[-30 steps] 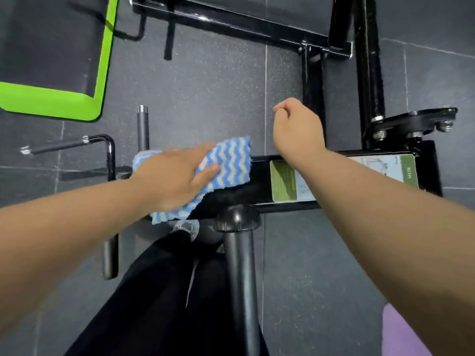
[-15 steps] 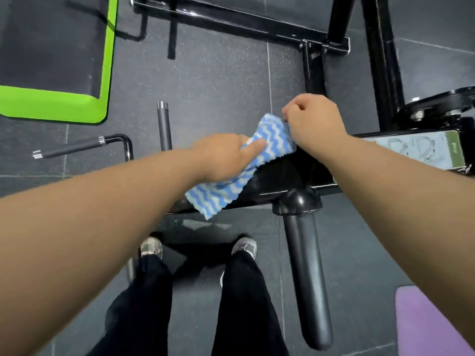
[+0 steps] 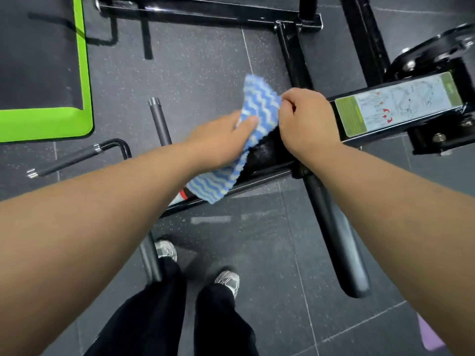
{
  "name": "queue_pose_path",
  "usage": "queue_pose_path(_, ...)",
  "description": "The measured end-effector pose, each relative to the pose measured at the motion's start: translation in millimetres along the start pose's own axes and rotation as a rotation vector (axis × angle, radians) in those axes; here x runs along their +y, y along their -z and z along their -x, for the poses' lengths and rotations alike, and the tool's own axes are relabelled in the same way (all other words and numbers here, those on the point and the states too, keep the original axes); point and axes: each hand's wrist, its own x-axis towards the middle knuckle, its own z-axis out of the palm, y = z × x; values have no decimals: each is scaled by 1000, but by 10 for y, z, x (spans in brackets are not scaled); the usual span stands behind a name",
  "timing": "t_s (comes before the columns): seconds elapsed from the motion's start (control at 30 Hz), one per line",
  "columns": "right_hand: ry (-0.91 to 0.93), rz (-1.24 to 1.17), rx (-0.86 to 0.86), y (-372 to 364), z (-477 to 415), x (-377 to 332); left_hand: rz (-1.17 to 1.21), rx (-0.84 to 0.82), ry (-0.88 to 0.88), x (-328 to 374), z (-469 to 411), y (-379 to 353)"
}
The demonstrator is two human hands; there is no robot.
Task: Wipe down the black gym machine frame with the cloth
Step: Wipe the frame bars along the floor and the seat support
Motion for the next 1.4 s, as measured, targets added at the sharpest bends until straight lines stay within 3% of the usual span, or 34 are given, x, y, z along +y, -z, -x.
queue_pose_path(0.13, -93, -98, 162, 142, 84, 155, -325, 173, -307, 31, 239, -248)
queue_pose_path(0.27, -137, -146, 147, 277, 343, 274, -525, 196, -538, -603, 653, -437)
queue_pose_path(0.37, -143, -229, 102, 312, 593, 242, -523, 238, -471, -596, 726, -390)
queue_pose_path(0.47, -144, -283, 90, 344, 726, 199, -523, 274, -426, -145, 591, -423)
queue_pose_path(0.63, -267, -367, 194, 574, 665, 450, -641, 187, -468, 490, 198, -506)
queue_pose_path(0.77, -469, -424, 243, 694, 716, 838, -651, 274, -636, -48, 531, -486)
queue_pose_path(0.87, -526, -437, 216, 738, 825, 1050, -653, 277, -475, -486, 732, -420)
queue_pose_path(1.03, -634, -541, 236, 571, 968, 1169, -639, 354, -389, -225, 529, -564)
queue_pose_path(1.1, -656, -535, 241, 493, 977, 1175, -641, 346, -438, -29, 428, -600)
queue_pose_path(1.2, -669, -495, 244, 443, 952, 1106, -655, 303, -724, 230, 226, -537)
queue_pose_path(1.27, -697, -506, 282, 412, 886, 1080, -529, 250, -796, 354, 178, -436)
queue_pose_path(1.4, -769, -555, 356, 481, 789, 1121, -248, 196, -542, 588, 207, -384)
